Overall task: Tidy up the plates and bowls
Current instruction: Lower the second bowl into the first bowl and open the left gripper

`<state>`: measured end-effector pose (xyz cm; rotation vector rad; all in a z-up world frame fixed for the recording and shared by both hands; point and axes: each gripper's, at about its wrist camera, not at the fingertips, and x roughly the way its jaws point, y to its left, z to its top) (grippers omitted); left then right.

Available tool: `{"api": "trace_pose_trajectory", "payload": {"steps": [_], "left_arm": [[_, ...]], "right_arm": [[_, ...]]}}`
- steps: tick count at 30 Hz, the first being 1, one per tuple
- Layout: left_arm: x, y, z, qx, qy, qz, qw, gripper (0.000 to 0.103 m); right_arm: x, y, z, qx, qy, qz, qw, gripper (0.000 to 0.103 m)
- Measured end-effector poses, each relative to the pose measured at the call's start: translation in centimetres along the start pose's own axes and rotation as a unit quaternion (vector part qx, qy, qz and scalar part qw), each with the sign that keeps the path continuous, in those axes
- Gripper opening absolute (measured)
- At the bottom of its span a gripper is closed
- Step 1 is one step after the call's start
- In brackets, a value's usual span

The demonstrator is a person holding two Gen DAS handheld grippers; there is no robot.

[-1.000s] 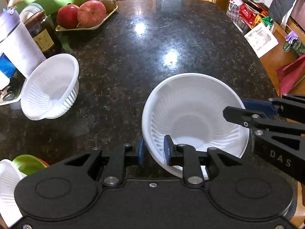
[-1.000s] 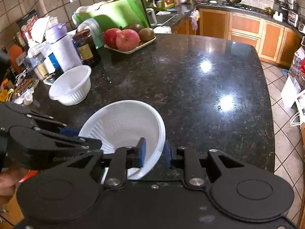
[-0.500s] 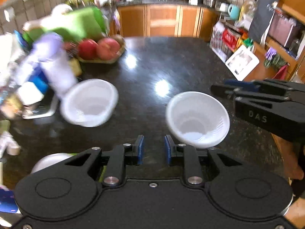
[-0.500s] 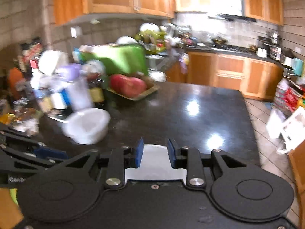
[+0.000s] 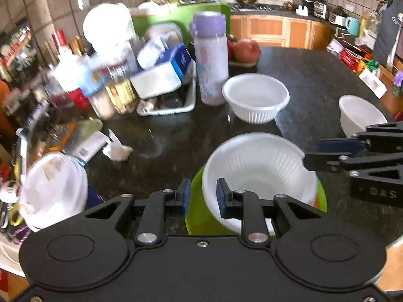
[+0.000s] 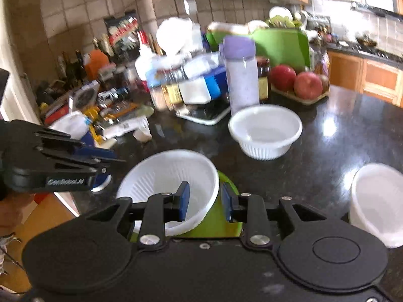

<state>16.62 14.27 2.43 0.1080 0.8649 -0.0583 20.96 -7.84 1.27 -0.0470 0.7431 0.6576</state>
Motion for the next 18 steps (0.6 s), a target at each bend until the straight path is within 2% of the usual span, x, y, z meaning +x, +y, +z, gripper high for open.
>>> {"api": "trace_pose_trajectory", "payload": {"steps": [3, 7, 10, 13, 18], "left_arm": [[0.8, 0.2, -0.2, 0.008, 0.01, -0.028, 0.9995, 0.033], [2.2, 0.3, -0.5, 0.015, 0.032, -0.04, 0.9986, 0.033], [3.6, 0.5, -0.8, 0.014, 0.058, -0.051, 0.997, 0.034], [4.3, 0.3, -0.9, 0.007, 0.076, -0.073, 0.9944, 0.027], [2.5, -1.7, -0.1, 0.022, 0.061, -0.094, 0.9934, 0.024]], "right_arm": [[1.0, 0.3, -0.3, 0.016, 0.008, -0.015, 1.0, 0.03], [2.3, 0.9, -0.5, 0.035, 0.018, -0.017, 0.999, 0.03], [2.6, 1.0, -0.9, 0.043, 0.023, -0.023, 0.999, 0.02], [2.3, 0.8, -1.1, 0.053, 0.022, -0.024, 0.998, 0.015], [-0.4, -1.0, -1.1, 0.074, 0.008, -0.035, 0.997, 0.015]]}}
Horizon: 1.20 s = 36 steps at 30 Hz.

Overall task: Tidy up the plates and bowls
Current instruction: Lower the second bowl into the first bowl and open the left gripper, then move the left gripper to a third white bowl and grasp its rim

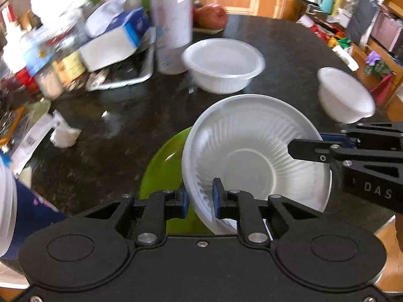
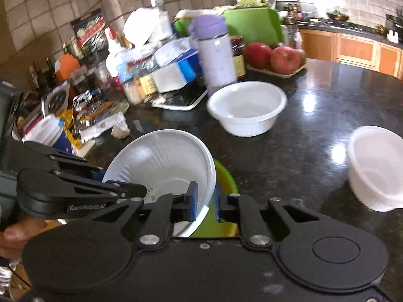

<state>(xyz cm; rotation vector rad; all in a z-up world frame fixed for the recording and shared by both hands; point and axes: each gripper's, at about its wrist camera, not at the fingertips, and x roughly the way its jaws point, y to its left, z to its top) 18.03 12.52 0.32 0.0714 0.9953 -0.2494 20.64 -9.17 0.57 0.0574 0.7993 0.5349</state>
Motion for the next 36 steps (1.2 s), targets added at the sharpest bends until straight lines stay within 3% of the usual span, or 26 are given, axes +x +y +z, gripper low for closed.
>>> {"api": "trace_pose_trajectory", "payload": {"steps": [9, 16, 21, 26, 29, 36], "left_arm": [[0.7, -7.9, 2.0, 0.041, 0.043, -0.075, 0.9954, 0.025], [4.0, -12.8, 3.0, 0.066, 0.081, -0.092, 0.9903, 0.025], [4.8, -14.4, 3.0, 0.068, 0.08, -0.081, 0.9912, 0.026], [4.5, -14.6, 2.6, 0.06, 0.072, -0.072, 0.993, 0.035], [4.3, -14.8, 2.3, 0.054, 0.06, -0.058, 0.995, 0.045], [3.9, -15.2, 2.2, 0.044, 0.043, -0.032, 0.9976, 0.046]], "right_arm": [[-6.3, -6.9, -1.5, 0.046, 0.017, -0.043, 0.998, 0.015], [-6.9, -11.8, -3.2, 0.083, 0.06, -0.066, 0.993, 0.015], [-7.0, -14.1, -3.5, 0.083, 0.071, -0.055, 0.992, 0.017], [-6.7, -15.5, -3.5, 0.067, 0.074, -0.048, 0.994, 0.022], [-6.9, -16.3, -3.4, 0.057, 0.071, -0.037, 0.995, 0.028], [-7.8, -17.7, -2.6, 0.038, 0.051, -0.026, 0.998, 0.028]]}}
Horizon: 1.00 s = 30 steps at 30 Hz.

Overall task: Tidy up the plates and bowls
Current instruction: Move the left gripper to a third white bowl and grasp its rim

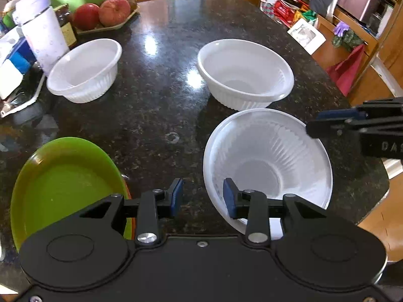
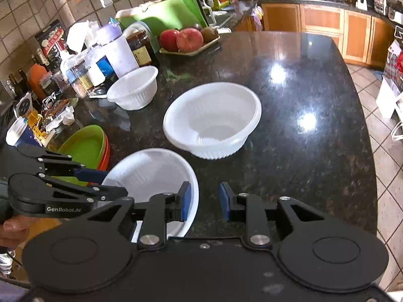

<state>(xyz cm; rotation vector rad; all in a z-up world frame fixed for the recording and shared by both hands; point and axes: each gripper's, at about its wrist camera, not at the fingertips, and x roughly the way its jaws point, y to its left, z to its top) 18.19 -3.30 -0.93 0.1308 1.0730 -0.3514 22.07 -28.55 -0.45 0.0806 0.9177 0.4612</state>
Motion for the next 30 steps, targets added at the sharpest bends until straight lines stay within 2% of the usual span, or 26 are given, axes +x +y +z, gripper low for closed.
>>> {"api": "trace_pose_trajectory", "payload": {"steps": [10, 15, 18, 24, 26, 30], "left_arm": [[0.1, -0.9, -0.2, -0.012, -0.002, 0.018, 0.9998, 0.046], [-1.1, -0.7, 0.2, -0.014, -0.016, 0.027, 0.9994, 0.046], [-2.3, -0.6, 0.7, -0.01, -0.038, 0.04, 0.9984, 0.046], [-3.1, -0.3, 5.0, -0.011, -0.08, 0.047, 0.9957, 0.046], [-2.3, -0.2, 6.5, -0.011, -0.08, 0.042, 0.9959, 0.046], [0.6, 0.1, 9.4, -0.018, -0.054, 0.029, 0.998, 0.046]], "right_arm": [[0.0, -1.1, 0.6, -0.019, -0.003, 0.015, 1.0, 0.029], [-0.5, -1.8, 1.2, -0.018, -0.015, 0.018, 1.0, 0.029], [-0.7, -2.1, 2.0, -0.019, -0.025, 0.017, 0.999, 0.029], [-0.2, -2.8, 4.7, -0.008, -0.052, 0.019, 0.998, 0.029], [0.4, -3.1, 5.5, -0.002, -0.052, 0.018, 0.998, 0.029], [2.6, -3.6, 6.7, 0.006, -0.042, -0.002, 0.999, 0.03]]}}
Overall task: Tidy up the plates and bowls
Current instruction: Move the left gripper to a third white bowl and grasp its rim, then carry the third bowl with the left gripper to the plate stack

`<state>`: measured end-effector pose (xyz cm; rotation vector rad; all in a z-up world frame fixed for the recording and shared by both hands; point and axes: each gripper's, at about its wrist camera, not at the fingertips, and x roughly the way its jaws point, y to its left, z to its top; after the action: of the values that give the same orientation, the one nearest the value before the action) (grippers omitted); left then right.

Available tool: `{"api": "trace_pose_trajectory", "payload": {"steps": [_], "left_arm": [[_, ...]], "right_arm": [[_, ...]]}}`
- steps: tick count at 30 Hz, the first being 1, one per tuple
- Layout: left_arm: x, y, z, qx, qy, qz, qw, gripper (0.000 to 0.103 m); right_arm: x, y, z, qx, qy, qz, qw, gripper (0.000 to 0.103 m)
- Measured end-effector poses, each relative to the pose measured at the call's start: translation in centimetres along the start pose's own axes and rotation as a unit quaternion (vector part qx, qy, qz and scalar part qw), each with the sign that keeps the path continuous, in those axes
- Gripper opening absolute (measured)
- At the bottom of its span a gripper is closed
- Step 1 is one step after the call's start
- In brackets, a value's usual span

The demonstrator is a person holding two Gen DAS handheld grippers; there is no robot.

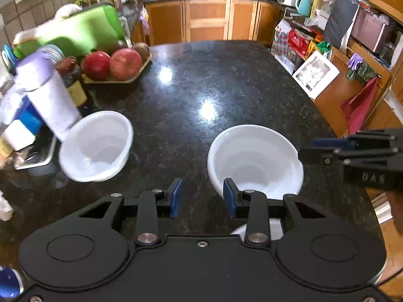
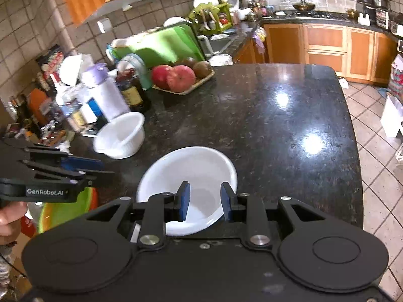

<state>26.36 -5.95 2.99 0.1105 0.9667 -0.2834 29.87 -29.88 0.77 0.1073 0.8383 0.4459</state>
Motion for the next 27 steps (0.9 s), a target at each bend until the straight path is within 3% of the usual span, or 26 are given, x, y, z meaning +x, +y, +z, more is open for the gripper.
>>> {"api": "trace_pose_trajectory", "payload": {"steps": [11, 13, 15, 17, 19, 27], "left_arm": [[5.5, -1.0, 1.2, 0.0, 0.057, 0.013, 0.9983, 0.046], [6.0, -1.5, 1.0, 0.006, 0.065, 0.013, 0.9978, 0.043], [6.3, -1.7, 1.0, 0.007, 0.069, 0.01, 0.9975, 0.036], [6.4, -1.9, 0.9, 0.006, 0.066, 0.023, 0.9976, 0.025], [6.2, -1.9, 1.0, 0.001, 0.063, 0.026, 0.9977, 0.021], [1.7, -2.1, 2.0, 0.006, 0.016, 0.029, 0.9994, 0.021]], "right_arm": [[2.7, -1.1, -0.2, -0.001, 0.04, 0.005, 0.999, 0.03], [2.9, -1.2, -0.3, 0.001, 0.044, 0.01, 0.999, 0.028], [3.1, -1.2, -0.3, 0.002, 0.048, 0.01, 0.999, 0.019], [3.1, -1.2, -0.3, -0.001, 0.043, 0.006, 0.999, 0.019], [2.9, -1.1, -0.2, -0.005, 0.037, 0.002, 0.999, 0.017], [-1.5, 0.5, 1.0, -0.015, -0.015, -0.003, 1.0, 0.015]]}}
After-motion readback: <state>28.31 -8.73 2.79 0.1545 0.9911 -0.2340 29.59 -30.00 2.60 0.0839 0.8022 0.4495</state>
